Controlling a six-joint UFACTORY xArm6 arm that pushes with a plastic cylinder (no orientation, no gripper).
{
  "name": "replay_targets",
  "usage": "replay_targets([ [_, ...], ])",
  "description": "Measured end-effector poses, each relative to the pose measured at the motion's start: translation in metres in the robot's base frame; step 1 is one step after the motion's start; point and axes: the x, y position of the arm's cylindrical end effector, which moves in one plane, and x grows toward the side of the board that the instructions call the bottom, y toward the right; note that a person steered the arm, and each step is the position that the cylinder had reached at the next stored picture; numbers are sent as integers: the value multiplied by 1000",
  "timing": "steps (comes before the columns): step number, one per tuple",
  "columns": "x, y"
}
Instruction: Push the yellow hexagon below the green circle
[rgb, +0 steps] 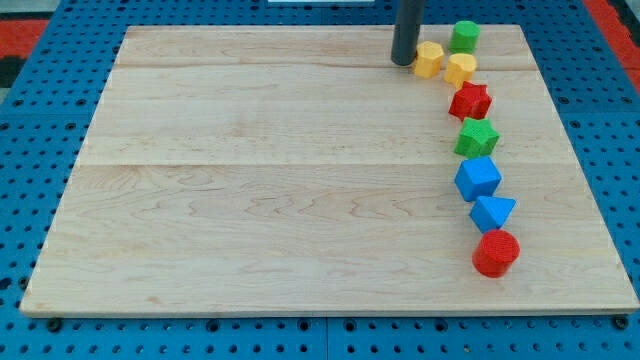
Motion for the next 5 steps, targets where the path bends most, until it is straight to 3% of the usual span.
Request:
replay_targets([
  [4,-5,66],
  [5,-31,53],
])
